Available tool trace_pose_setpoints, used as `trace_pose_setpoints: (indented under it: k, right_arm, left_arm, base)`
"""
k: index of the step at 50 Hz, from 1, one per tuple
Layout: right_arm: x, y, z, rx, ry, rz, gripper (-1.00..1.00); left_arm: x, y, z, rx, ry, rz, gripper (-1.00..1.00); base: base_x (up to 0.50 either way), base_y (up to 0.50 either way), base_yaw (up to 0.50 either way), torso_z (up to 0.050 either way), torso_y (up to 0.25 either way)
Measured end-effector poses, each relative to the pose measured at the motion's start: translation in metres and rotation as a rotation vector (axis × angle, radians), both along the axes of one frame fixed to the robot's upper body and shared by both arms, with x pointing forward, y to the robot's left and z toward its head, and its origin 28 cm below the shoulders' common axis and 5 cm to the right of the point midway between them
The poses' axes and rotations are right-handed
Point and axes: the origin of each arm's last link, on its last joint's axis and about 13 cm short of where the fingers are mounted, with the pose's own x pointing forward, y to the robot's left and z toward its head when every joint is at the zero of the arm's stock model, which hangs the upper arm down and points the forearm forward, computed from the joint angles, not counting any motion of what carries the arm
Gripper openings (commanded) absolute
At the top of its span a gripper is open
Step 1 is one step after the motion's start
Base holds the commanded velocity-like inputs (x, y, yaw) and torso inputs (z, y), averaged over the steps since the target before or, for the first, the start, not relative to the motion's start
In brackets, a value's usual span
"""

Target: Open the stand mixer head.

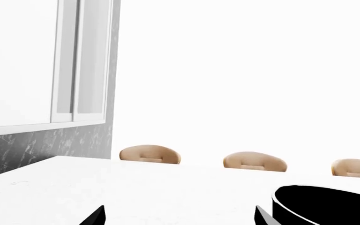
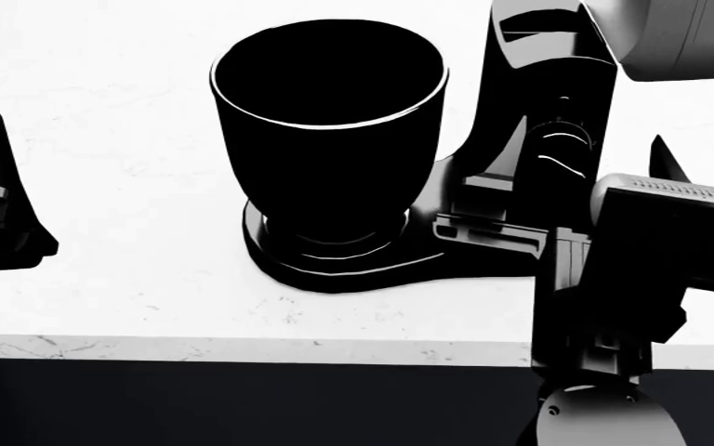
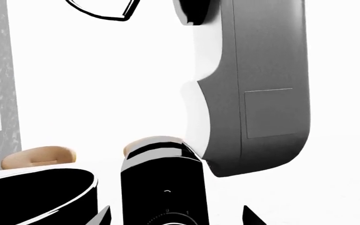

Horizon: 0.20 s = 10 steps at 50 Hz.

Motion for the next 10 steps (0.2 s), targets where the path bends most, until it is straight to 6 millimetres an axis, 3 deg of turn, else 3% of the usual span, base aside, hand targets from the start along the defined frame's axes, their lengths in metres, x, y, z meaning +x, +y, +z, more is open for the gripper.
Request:
trace_pose_setpoints:
  k: [10]
  right_arm:
    - [-0.001,-0.0001,0.0,0.0,0.001,0.001,1.0]
  left_arm:
    - [0.0004,0.0,-0.0005,0.002,-0.001,0.001,1.0]
  base:
    - [0.0,0.0,0.0,0.001,0.0]
